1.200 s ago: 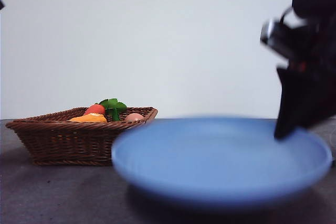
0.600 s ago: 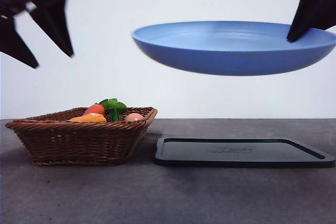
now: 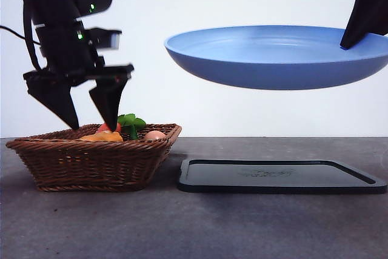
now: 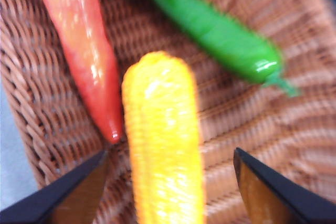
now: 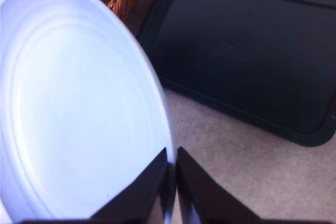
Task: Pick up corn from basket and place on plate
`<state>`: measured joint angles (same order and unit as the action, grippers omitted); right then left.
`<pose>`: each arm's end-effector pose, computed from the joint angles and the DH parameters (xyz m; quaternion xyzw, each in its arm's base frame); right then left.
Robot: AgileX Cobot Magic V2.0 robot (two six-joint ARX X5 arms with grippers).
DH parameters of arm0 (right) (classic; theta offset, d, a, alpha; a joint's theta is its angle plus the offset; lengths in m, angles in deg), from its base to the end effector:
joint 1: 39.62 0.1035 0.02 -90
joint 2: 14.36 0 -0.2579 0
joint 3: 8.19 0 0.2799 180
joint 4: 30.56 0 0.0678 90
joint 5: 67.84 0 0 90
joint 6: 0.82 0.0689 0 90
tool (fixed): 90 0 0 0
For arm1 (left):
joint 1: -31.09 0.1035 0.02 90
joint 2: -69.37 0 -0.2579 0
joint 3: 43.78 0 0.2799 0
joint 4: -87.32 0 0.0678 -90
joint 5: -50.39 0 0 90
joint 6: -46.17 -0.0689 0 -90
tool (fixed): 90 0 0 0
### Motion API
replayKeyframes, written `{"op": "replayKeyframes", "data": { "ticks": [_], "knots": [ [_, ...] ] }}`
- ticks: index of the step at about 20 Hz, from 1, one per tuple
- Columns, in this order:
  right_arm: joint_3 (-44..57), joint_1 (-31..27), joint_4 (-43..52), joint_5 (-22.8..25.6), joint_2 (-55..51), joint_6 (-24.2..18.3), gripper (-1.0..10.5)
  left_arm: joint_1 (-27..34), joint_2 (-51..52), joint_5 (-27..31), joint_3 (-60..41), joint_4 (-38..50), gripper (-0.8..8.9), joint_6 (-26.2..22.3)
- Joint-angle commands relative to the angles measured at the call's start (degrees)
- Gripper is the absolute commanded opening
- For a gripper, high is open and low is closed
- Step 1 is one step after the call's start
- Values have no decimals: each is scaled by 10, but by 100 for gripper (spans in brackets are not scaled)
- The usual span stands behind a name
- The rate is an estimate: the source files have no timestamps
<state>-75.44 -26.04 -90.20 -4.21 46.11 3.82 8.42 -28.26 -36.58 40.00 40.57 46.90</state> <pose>0.2349 0.0882 0.2577 0.0836 0.4544 0.2877 0.8389 0.3641 -0.1481 0.1731 0.1068 0.4928 -0.1441 0.8514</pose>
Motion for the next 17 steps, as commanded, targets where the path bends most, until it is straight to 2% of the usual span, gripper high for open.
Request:
{"op": "replayKeyframes", "data": {
  "ticks": [1,10,17],
  "knots": [
    [-12,-4,10,-4,4,-7,1,-4,-23,6,14,10,387,-7],
    [-12,-6,19,-3,4,-8,1,-10,-66,16,14,15,387,-7],
    [-12,-21,22,-4,5,-10,1,-12,-66,16,14,9,226,7]
  ]
}}
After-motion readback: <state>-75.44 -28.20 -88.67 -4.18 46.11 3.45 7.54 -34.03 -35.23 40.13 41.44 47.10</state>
